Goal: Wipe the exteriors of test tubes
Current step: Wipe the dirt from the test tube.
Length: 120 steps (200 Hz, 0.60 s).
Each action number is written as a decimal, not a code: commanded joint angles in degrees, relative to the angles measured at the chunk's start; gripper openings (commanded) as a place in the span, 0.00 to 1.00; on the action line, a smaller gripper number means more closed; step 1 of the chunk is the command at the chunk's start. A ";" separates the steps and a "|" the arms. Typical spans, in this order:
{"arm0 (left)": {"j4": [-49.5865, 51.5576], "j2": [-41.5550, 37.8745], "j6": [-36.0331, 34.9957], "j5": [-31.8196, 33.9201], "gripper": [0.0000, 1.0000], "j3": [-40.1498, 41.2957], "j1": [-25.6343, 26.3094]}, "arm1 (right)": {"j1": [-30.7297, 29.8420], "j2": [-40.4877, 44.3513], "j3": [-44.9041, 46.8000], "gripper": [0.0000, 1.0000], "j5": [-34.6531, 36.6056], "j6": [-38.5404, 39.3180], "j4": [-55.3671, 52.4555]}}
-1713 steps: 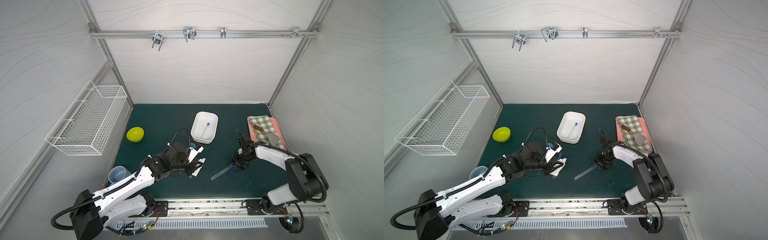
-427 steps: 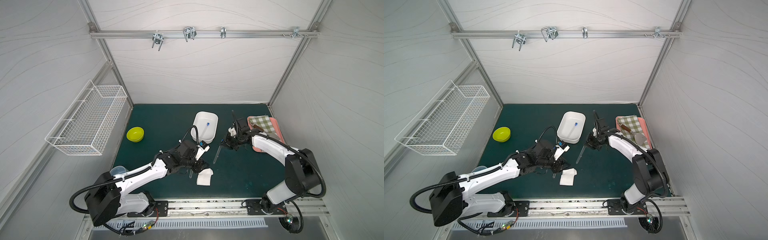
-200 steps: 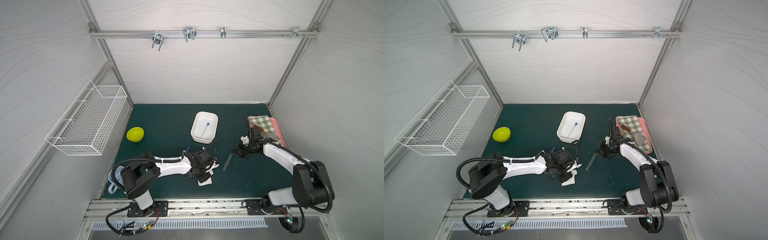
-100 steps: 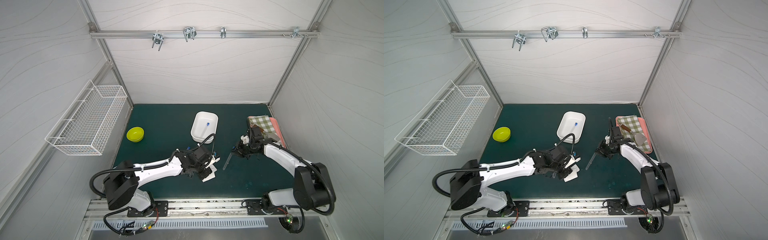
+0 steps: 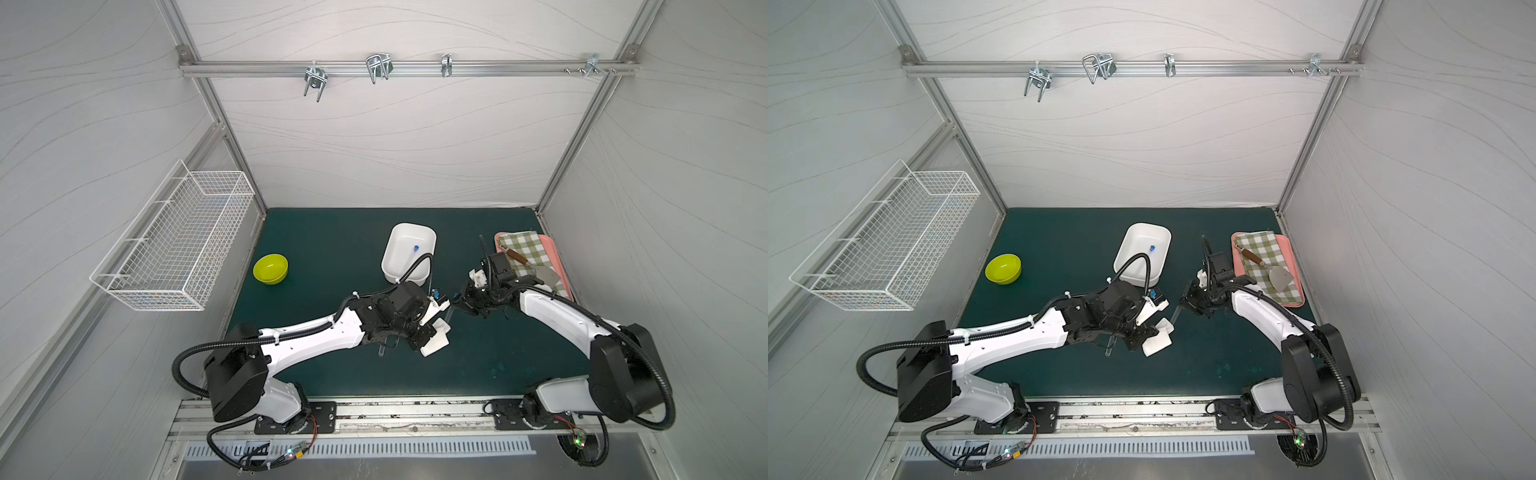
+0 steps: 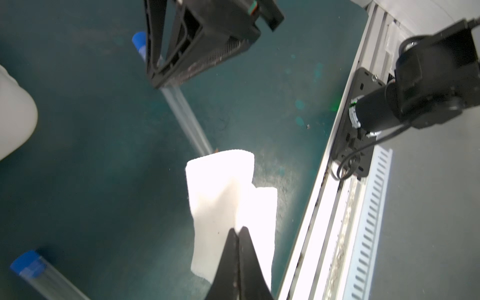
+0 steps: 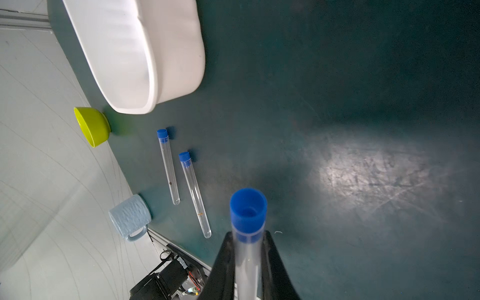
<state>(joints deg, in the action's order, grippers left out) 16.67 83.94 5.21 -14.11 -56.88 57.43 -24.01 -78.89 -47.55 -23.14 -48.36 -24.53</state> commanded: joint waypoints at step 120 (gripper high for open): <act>-4.06 8.43 8.50 13.37 0.10 -7.07 0.14 | -3.94 5.15 0.18 0.10 3.69 -6.30 2.65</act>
<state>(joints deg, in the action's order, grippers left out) 14.92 91.29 12.21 -2.11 -62.00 57.43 -27.42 -74.76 -47.59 -19.68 -53.08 -22.46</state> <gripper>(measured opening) 0.067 0.168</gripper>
